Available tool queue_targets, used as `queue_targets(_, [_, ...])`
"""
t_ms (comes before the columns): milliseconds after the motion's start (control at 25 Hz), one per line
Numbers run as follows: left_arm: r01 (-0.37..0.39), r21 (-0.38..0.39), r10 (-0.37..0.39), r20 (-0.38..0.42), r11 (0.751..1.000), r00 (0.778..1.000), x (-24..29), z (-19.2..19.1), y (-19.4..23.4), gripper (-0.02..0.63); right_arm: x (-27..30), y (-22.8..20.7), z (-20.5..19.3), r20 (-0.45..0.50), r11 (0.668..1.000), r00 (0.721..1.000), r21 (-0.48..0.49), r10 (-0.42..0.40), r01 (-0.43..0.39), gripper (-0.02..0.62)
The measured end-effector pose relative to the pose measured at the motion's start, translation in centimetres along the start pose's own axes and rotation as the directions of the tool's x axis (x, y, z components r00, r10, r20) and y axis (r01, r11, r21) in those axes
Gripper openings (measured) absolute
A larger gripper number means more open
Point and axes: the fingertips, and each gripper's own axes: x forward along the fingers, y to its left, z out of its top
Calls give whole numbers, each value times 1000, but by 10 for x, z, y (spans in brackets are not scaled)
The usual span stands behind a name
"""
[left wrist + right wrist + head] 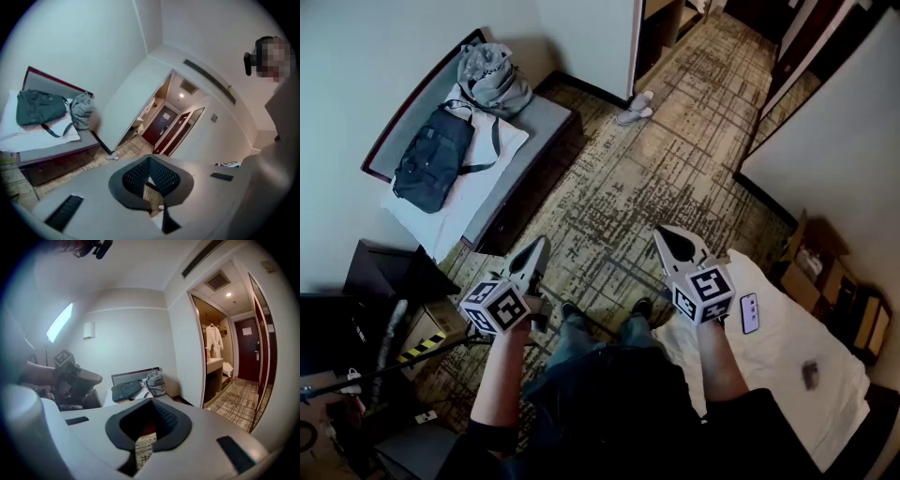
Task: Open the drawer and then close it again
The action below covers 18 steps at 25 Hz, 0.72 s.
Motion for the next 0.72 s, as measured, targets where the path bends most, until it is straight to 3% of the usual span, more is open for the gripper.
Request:
queue_targets(160, [-109, 119, 110, -3, 987, 994, -16, -8, 37, 2, 25, 26, -10, -33, 998, 997, -14, 62, -63, 0])
queue_targets(360, [-295, 258, 293, 44, 920, 955, -54, -17, 86, 2, 58, 68, -30, -89, 986, 984, -43, 154, -158, 0])
queue_targets(440, [-336, 262, 333, 55, 905, 941, -67, -19, 100, 2, 69, 91, -37, -117, 977, 973, -45, 201, -208, 0])
queue_targets(720, [-375, 195, 370, 62, 906, 927, -101, -23, 137, 2, 102, 151, -48, -181, 946, 937, -73, 299, -316, 0])
